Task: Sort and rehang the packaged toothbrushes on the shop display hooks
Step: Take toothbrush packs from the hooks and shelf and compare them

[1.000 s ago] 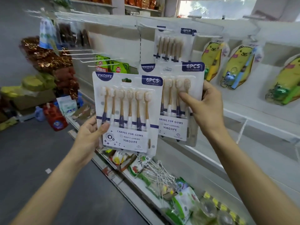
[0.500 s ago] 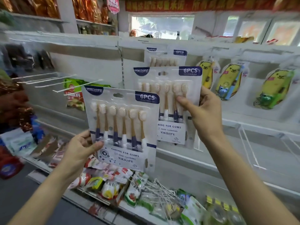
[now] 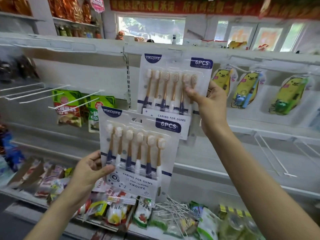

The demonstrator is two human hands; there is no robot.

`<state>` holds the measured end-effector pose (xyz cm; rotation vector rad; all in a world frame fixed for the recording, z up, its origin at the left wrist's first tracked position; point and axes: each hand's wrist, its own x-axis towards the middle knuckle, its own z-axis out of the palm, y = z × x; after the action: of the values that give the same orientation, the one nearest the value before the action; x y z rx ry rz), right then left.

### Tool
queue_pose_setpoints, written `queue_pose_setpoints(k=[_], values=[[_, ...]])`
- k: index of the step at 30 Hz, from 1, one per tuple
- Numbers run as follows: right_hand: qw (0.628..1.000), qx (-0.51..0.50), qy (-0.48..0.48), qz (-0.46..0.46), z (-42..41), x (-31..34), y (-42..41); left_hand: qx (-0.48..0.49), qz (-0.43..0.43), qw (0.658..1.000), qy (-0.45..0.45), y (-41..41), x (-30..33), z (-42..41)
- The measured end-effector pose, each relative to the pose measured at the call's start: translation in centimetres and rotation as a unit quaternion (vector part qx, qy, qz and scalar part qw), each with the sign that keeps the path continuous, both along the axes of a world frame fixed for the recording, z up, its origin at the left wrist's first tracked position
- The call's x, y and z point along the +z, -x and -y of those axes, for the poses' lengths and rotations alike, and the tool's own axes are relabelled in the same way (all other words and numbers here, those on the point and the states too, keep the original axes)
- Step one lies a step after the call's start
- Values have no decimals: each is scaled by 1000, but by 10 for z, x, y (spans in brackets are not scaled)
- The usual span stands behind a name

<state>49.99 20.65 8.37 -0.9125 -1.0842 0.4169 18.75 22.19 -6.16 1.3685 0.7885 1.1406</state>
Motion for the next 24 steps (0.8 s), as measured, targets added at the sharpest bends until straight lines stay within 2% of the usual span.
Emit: queue_pose_setpoints(k=[13,24], values=[[999,-46,13,-23,-41,3,-8,-35,11,999,19,-5,-2,-30],[994,-73,74,-17,-128,3,-59,-27,23,999,40,-24,-3,-43]])
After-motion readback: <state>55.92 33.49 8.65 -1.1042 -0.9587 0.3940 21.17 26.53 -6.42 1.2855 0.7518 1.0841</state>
